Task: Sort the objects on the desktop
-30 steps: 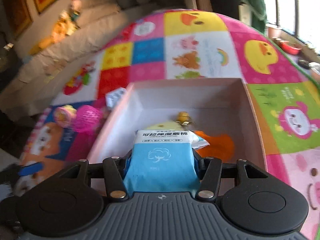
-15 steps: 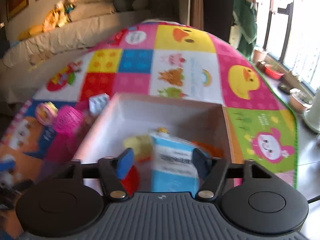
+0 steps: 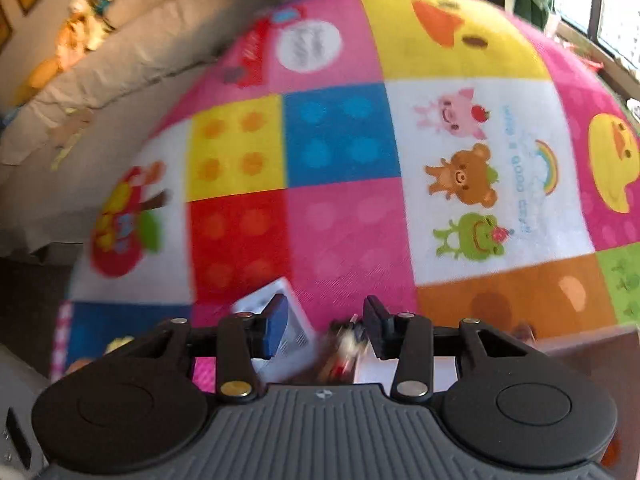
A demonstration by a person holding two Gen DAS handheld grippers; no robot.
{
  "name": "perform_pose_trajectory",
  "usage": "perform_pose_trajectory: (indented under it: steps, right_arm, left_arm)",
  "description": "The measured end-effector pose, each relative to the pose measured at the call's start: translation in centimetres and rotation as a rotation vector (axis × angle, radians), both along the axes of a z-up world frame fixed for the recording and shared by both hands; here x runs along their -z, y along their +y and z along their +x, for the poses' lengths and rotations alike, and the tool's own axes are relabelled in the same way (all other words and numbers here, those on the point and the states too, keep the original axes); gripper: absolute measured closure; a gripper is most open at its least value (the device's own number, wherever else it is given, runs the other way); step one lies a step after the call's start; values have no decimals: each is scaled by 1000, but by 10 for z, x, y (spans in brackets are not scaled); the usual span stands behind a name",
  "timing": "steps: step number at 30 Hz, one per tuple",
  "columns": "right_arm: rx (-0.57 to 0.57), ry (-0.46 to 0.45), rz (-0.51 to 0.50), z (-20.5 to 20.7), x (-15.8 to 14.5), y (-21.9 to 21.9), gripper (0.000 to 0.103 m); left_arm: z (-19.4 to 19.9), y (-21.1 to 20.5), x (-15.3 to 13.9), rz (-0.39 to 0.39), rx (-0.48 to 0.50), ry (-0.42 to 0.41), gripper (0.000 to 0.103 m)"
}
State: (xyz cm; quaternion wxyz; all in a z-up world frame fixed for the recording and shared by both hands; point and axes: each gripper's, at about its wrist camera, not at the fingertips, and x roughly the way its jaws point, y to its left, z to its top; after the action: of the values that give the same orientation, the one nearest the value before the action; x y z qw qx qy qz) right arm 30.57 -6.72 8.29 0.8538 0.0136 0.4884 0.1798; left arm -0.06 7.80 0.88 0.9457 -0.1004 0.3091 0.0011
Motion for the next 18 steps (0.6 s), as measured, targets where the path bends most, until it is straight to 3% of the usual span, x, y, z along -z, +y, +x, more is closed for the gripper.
perform_pose_trajectory:
  steps: [4,6,8,13,18]
  right_arm:
    - [9,44,-108,19,28,13,66]
    - [10,100,-103,21,41,16,77]
    - [0,112,-75,16,44,20,78]
    - [-181,37,-89,-20,32,45,81]
    - [-286,70,-97,-60,28,50,81]
  left_arm:
    - [0,3,0,-26,-2,-3,0]
    - [-1,4,1,-33,-1,-5,0]
    - [-1,4,1,-39,-1,-6,0]
    - [-1,4,0,-42,0,-5,0]
    - [0,4,0,-47,0,-5,0]
